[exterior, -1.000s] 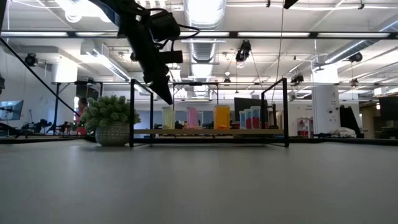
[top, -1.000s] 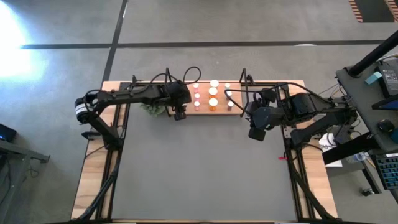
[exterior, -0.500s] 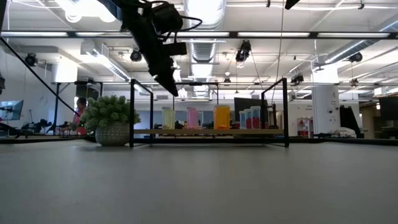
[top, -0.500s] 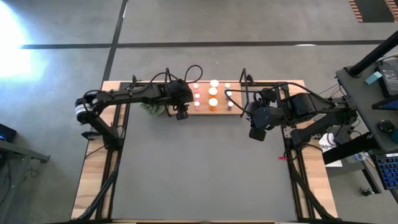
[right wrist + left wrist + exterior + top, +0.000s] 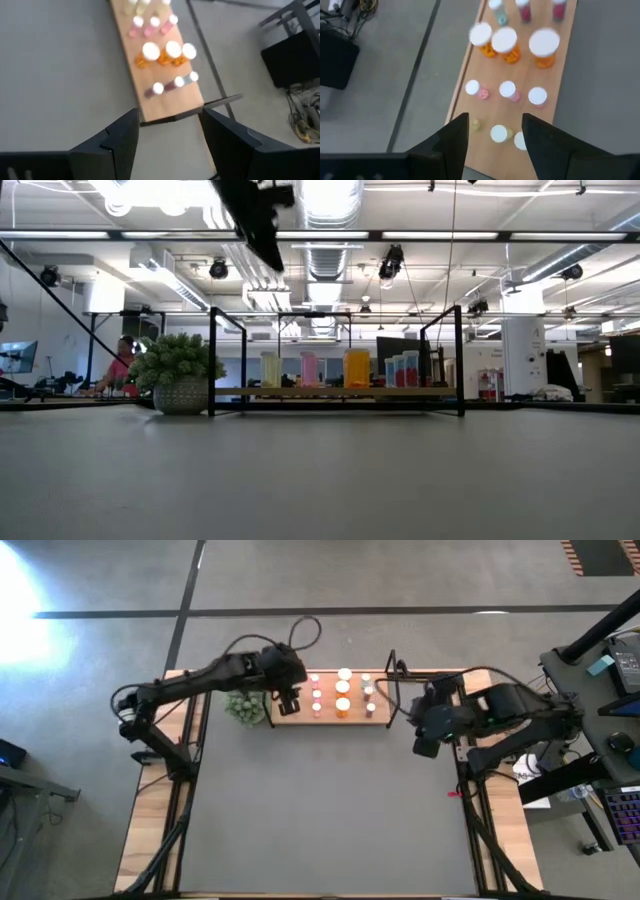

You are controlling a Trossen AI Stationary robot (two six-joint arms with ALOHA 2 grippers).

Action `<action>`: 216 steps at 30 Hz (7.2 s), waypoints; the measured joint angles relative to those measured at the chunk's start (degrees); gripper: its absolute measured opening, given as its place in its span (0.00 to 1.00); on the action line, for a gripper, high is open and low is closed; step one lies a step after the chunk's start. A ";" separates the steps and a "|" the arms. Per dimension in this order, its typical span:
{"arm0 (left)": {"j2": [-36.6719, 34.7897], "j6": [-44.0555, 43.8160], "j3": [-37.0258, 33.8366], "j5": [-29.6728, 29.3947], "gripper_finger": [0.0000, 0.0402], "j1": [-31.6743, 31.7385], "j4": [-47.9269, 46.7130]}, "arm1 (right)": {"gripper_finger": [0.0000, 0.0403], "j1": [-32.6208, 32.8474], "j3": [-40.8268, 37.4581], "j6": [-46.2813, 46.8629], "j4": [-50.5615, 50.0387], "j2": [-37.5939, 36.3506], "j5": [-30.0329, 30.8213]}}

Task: Pick and place medicine bottles onto shelf by color
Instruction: Return to Home Position

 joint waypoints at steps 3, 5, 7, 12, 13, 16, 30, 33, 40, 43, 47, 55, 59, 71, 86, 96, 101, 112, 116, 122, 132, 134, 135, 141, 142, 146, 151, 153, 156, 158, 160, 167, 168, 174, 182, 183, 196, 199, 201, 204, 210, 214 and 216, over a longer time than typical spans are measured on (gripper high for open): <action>-2.69 -0.54 3.81 1.71 0.42 0.00 -4.50 | 0.51 -1.80 -0.32 -0.65 3.24 -3.43 0.07; -5.69 -0.82 4.82 2.53 0.42 0.00 -5.75 | 0.51 -2.99 -1.66 -0.69 6.95 -6.21 0.26; -9.53 -2.49 4.41 3.39 0.42 -0.03 -6.51 | 0.51 -3.80 -4.14 -0.73 11.43 -8.97 0.14; -22.09 -11.80 0.15 4.46 0.42 -0.04 -7.03 | 0.51 -4.04 -13.67 -2.35 19.76 -15.28 -0.69; -24.83 -13.73 -1.00 4.72 0.42 -0.04 -6.79 | 0.51 -4.04 -16.05 -3.00 21.26 -16.43 -1.11; -32.89 -20.12 -5.23 5.18 0.42 -0.50 -5.44 | 0.51 -4.02 -23.11 -4.56 27.29 -20.26 -4.76; -57.43 -27.63 -44.80 10.17 0.42 -3.76 42.64 | 0.51 -3.99 -52.98 -3.70 68.13 -34.03 -15.72; -58.85 -28.95 -53.30 11.83 0.42 -3.78 53.76 | 0.51 -3.97 -57.23 -3.10 74.04 -33.91 -15.96; -58.78 -29.25 -68.04 13.08 0.42 -3.80 74.85 | 0.51 -3.97 -68.63 -2.93 95.11 -32.94 -16.09; -58.29 -31.24 -72.36 13.08 0.42 -3.80 81.40 | 0.51 -3.97 -72.70 -1.36 102.59 -32.84 -16.11; -57.92 -34.16 -77.05 13.08 0.42 -3.80 85.77 | 0.51 -3.97 -77.15 0.47 108.60 -32.85 -16.12; -59.22 -37.74 -83.14 13.07 0.42 -3.78 87.36 | 0.51 -3.97 -83.58 5.89 112.87 -32.82 -16.12; -60.68 -39.87 -85.82 14.62 0.42 -3.76 87.45 | 0.51 -3.97 -86.67 7.49 114.62 -32.82 -16.13; -62.93 -43.68 -89.41 16.59 0.42 -3.76 86.52 | 0.51 -3.97 -94.71 15.28 123.61 -32.84 -15.78; -57.82 -43.96 -89.45 16.62 0.42 -3.76 86.45 | 0.51 -3.97 -94.73 19.71 120.15 -32.79 -15.63; -52.70 -43.98 -89.47 16.60 0.42 -3.76 86.45 | 0.51 -3.97 -94.75 19.70 119.63 -32.79 -15.63; -49.36 -43.98 -89.50 16.60 0.42 -3.76 86.39 | 0.51 -3.97 -94.75 19.69 119.63 -32.79 -15.63; -41.54 -43.98 -89.50 16.58 0.42 -3.76 86.10 | 0.51 -3.97 -94.79 19.69 118.81 -33.35 -15.63; -45.00 -43.98 -89.61 16.58 0.42 -3.77 85.25 | 0.51 -3.97 -94.79 19.69 117.57 -36.88 -15.61; -55.76 -43.98 -89.61 16.58 0.42 -3.76 83.70 | 0.51 -3.97 -94.79 19.69 116.02 -44.23 -15.61; -69.52 -43.98 -89.61 16.58 0.42 -3.76 83.80 | 0.51 -3.99 -94.81 19.69 116.00 -57.22 -15.59; -71.52 -43.98 -89.61 16.58 0.42 -3.76 83.78 | 0.51 -4.03 -94.82 19.69 116.26 -59.54 -15.52; -72.52 -43.98 -89.63 16.58 0.42 -3.77 83.83 | 0.51 -4.01 -94.82 19.69 116.64 -60.65 -15.50; -77.88 -43.98 -89.65 16.55 0.42 -3.78 83.87 | 0.51 -4.02 -94.82 19.69 116.39 -65.78 -15.52; -78.57 -43.96 -89.65 16.55 0.42 -3.78 83.92 | 0.51 -4.02 -94.82 19.69 116.63 -66.38 -15.53; -80.50 -43.98 -89.65 16.55 0.42 -3.76 83.84 | 0.51 -4.02 -94.83 19.72 116.25 -66.93 -15.54; -81.76 -43.97 -89.65 16.58 0.42 -3.76 83.82 | 0.51 -4.13 -94.84 19.69 115.96 -66.43 -15.58; -81.80 -43.98 -89.65 16.55 0.42 -3.76 83.84 | 0.51 -4.13 -94.83 19.69 116.06 -66.39 -15.58; -81.36 -43.98 -89.65 16.58 0.42 -3.76 83.84 | 0.51 -4.13 -94.82 19.69 116.02 -66.12 -15.58; -80.96 -43.98 -89.65 16.58 0.42 -3.76 83.82 | 0.51 -4.13 -94.84 19.70 116.02 -65.71 -15.61; -80.57 -43.98 -89.65 16.57 0.42 -3.76 83.84 | 0.51 -4.13 -94.82 19.69 116.08 -65.35 -15.61; -79.30 -43.97 -89.65 16.58 0.42 -3.76 83.82 | 0.51 -4.11 -94.83 19.69 116.05 -64.24 -15.61; -79.17 -43.98 -89.65 16.58 0.42 -3.76 83.80 | 0.51 -4.13 -94.84 19.70 115.91 -64.22 -15.61; -78.42 -43.98 -89.65 16.58 0.42 -3.76 83.82 | 0.51 -4.13 -94.83 19.69 116.04 -64.22 -15.61; -77.96 -43.97 -89.65 16.58 0.42 -3.78 83.82 | 0.51 -4.13 -94.83 19.69 116.05 -64.22 -15.61; -77.96 -43.98 -89.65 16.58 0.42 -3.78 83.81 | 0.51 -4.13 -94.82 19.70 116.04 -64.22 -15.61; -77.96 -43.98 -89.65 16.58 0.42 -3.78 83.82 | 0.51 -4.13 -94.82 19.69 116.04 -64.22 -15.61; -77.96 -43.98 -89.65 16.58 0.42 -3.78 83.80 | 0.51 -4.13 -94.84 19.72 116.03 -64.22 -15.61; -77.96 -43.98 -89.65 16.58 0.42 -3.78 83.80 | 0.51 -4.13 -94.82 19.69 116.04 -64.22 -15.61; -77.96 -43.97 -89.65 16.58 0.42 -3.78 83.82 | 0.51 -4.10 -94.84 19.69 116.04 -64.22 -15.61; -77.96 -43.98 -89.65 16.58 0.42 -3.78 83.80 | 0.51 -4.13 -94.83 19.69 116.04 -64.22 -15.61; -77.96 -43.98 -89.65 16.58 0.42 -3.78 83.81 | 0.51 -4.12 -94.82 19.69 116.04 -64.22 -15.62; -77.96 -43.98 -89.65 16.58 0.42 -3.78 83.82 | 0.51 -4.13 -94.82 19.72 116.03 -64.22 -15.61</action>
